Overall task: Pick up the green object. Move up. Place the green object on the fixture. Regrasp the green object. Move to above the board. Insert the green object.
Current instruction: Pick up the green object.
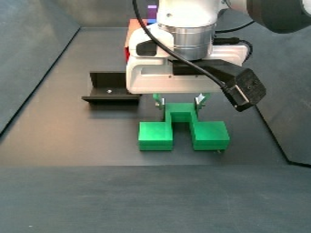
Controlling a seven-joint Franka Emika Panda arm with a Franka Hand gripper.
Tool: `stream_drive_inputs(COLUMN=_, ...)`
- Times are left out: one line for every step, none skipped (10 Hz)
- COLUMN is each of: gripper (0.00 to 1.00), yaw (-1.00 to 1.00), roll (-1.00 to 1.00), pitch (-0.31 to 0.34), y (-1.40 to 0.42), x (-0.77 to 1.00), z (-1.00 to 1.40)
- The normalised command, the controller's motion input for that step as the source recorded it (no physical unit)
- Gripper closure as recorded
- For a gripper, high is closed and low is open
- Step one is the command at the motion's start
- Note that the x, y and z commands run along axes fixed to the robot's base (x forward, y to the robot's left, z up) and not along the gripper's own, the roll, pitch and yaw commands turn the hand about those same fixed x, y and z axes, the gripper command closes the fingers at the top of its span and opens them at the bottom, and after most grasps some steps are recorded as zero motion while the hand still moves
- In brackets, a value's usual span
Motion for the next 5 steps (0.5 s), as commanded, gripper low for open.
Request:
stream_drive_inputs(gripper=1.0, yaw=0.0, roll=0.0, pitch=0.0, y=0.0, x=0.0, z=0.0)
stream_drive_inputs(gripper=1.0, yaw=0.0, roll=0.0, pitch=0.0, y=0.0, x=0.0, z=0.0)
stream_drive_inputs(gripper=1.0, yaw=0.0, roll=0.0, pitch=0.0, y=0.0, x=0.0, z=0.0)
stream_drive_inputs(gripper=1.0, yaw=0.0, roll=0.0, pitch=0.0, y=0.0, x=0.0, z=0.0)
stream_drive_inputs(gripper=1.0, yaw=0.0, roll=0.0, pitch=0.0, y=0.0, x=0.0, z=0.0)
